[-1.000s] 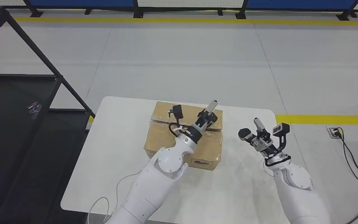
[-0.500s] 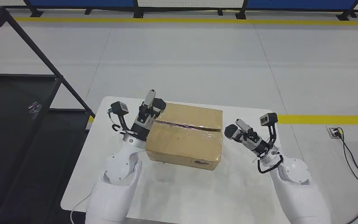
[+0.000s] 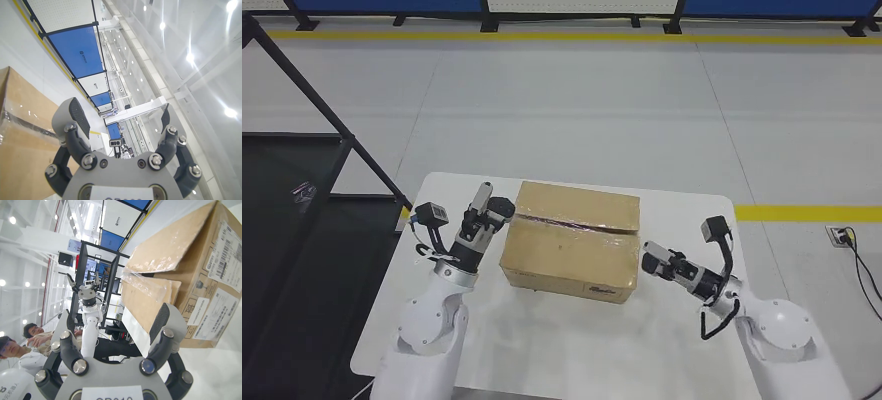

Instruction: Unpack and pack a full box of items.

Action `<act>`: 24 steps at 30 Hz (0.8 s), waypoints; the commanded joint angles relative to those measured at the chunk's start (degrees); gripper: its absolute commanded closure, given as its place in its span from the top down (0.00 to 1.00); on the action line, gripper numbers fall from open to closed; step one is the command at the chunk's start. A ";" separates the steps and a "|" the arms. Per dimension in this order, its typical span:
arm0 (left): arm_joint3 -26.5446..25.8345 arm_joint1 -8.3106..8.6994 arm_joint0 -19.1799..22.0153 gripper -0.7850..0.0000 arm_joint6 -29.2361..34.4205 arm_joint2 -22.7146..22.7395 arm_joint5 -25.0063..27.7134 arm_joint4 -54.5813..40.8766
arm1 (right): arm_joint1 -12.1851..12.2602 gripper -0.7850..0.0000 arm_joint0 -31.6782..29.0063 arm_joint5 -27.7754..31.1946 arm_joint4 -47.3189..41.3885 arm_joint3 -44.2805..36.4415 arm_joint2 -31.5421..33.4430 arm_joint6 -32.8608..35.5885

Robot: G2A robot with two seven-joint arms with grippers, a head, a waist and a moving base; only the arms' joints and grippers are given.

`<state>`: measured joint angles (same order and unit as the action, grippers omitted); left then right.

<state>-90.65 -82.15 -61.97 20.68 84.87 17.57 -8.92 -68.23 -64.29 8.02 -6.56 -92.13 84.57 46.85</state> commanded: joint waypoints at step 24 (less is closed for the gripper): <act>1.43 0.93 0.24 1.00 0.00 0.28 1.26 -2.63 | -0.17 1.00 6.33 -15.40 0.62 1.89 -6.74 -3.49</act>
<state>-89.23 -81.26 -61.73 20.73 85.19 18.80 -11.52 -68.41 -57.91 -7.73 -5.53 -90.30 77.80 43.37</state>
